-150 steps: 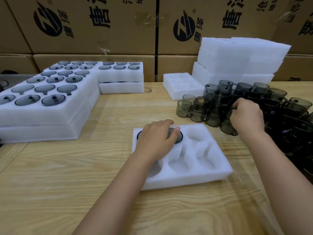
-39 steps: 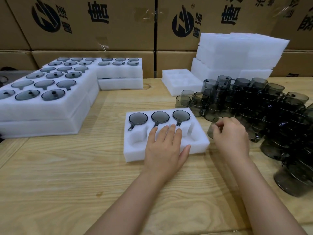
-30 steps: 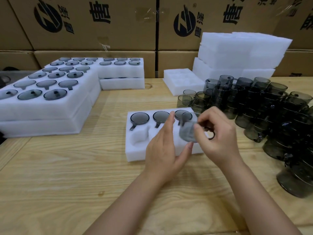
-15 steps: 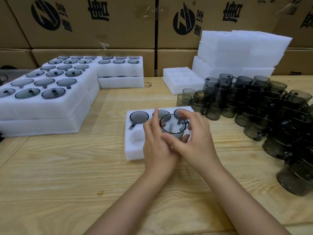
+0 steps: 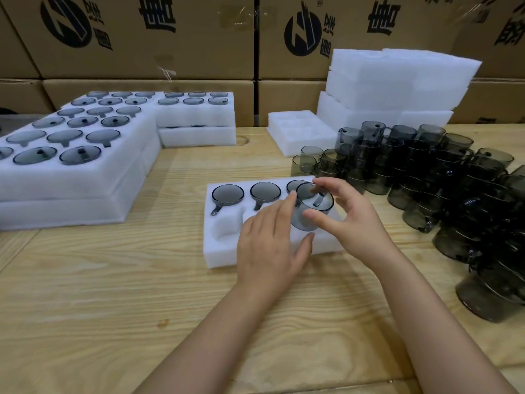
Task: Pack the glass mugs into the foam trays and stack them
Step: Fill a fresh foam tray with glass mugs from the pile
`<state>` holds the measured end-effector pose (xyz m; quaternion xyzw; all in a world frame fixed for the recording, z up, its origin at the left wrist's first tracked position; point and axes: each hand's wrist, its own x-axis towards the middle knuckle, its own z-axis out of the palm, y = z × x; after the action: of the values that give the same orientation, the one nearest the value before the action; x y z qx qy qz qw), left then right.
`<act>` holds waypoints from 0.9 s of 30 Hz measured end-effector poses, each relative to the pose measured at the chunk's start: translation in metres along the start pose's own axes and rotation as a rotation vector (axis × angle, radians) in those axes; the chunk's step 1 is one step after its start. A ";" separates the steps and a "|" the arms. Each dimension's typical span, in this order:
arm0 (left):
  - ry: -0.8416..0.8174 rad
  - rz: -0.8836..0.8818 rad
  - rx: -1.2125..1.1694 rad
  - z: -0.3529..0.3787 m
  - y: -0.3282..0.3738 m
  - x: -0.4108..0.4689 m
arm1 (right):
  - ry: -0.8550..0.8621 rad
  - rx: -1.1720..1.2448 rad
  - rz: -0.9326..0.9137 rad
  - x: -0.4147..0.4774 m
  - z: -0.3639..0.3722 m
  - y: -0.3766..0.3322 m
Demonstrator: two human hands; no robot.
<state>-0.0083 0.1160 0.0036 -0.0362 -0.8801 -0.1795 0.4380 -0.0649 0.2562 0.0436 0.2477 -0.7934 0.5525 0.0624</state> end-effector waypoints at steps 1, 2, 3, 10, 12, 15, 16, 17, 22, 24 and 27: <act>0.004 0.018 -0.002 0.001 0.000 0.000 | -0.007 0.053 0.000 0.000 -0.001 0.001; 0.005 0.033 -0.009 0.001 -0.001 0.000 | -0.010 0.089 0.000 0.000 -0.001 0.002; 0.002 0.044 -0.018 0.001 -0.001 0.000 | -0.010 0.101 0.000 0.001 -0.002 0.003; -0.064 0.052 -0.062 -0.003 -0.001 0.002 | 0.018 -0.046 -0.010 0.001 -0.002 0.005; -0.065 0.041 -0.086 -0.004 -0.001 0.002 | 0.032 -0.105 -0.048 0.001 0.000 0.005; -0.078 0.034 -0.119 -0.006 0.000 0.003 | 0.024 -0.155 -0.075 0.003 -0.001 0.006; -0.091 0.034 -0.124 -0.006 0.000 0.004 | 0.020 -0.164 -0.073 0.004 -0.002 0.007; -0.105 0.032 -0.126 -0.007 0.000 0.004 | 0.016 -0.170 -0.069 0.005 -0.002 0.007; -0.198 -0.039 -0.158 -0.008 -0.001 0.005 | -0.043 -0.142 -0.047 0.006 -0.005 0.008; -0.210 -0.021 -0.127 -0.009 -0.001 0.005 | -0.077 -0.176 -0.044 0.006 -0.004 0.008; -0.208 0.014 -0.049 -0.009 0.002 0.004 | -0.044 -0.253 -0.036 0.006 0.001 0.008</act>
<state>-0.0031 0.1140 0.0121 -0.0714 -0.9158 -0.1934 0.3445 -0.0740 0.2552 0.0384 0.2640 -0.8533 0.4413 0.0856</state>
